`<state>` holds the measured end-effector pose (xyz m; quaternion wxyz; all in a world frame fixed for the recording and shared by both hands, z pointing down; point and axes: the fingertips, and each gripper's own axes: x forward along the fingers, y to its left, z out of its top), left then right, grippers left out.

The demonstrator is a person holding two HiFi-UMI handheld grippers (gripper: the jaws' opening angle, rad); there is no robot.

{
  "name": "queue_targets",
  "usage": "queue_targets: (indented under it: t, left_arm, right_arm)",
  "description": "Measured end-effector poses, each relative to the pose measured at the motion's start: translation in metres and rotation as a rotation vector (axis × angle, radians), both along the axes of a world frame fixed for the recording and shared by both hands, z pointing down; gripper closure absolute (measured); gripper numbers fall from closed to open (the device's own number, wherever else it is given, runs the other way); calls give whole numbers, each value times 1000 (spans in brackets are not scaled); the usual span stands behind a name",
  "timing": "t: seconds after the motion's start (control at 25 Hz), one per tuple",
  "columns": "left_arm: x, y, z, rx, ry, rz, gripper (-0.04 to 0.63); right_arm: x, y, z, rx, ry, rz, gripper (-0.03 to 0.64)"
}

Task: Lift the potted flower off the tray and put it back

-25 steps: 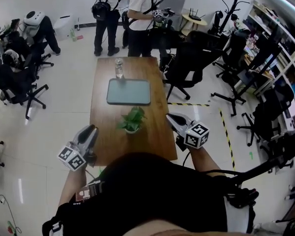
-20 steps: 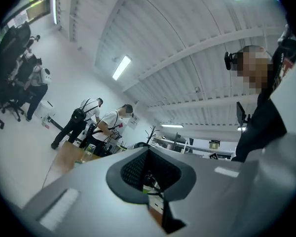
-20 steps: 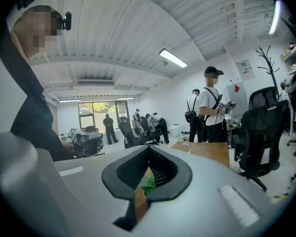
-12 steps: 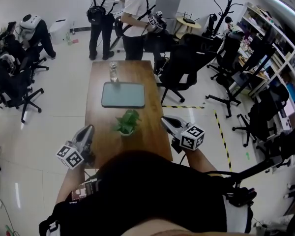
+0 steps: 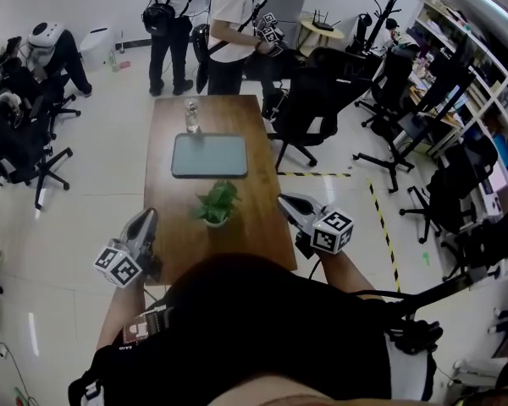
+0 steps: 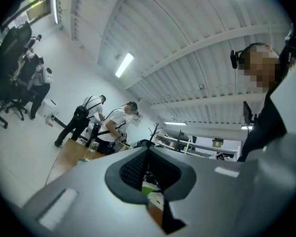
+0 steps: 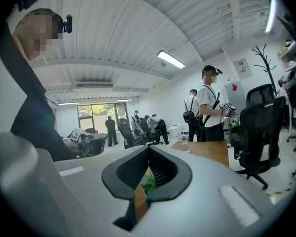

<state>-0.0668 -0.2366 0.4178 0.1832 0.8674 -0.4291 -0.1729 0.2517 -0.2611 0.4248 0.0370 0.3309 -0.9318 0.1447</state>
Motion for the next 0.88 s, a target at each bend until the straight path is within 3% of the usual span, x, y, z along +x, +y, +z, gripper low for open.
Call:
queue_targets:
  t: [0.08, 0.36, 0.64, 0.88]
  left_arm:
    - [0, 1, 3, -3, -20, 0, 594]
    - [11, 5, 29, -36, -204, 14, 531]
    - [12, -4, 78, -159, -197, -10, 577]
    - [7, -26, 125, -244, -217, -26, 594]
  right_arm:
    - [1, 1, 1, 0, -3, 0, 600]
    - [-7, 6, 15, -13, 35, -53, 556]
    - [-31, 6, 54, -11, 145, -170, 413]
    - [-47, -16, 133, -68, 209, -261, 274]
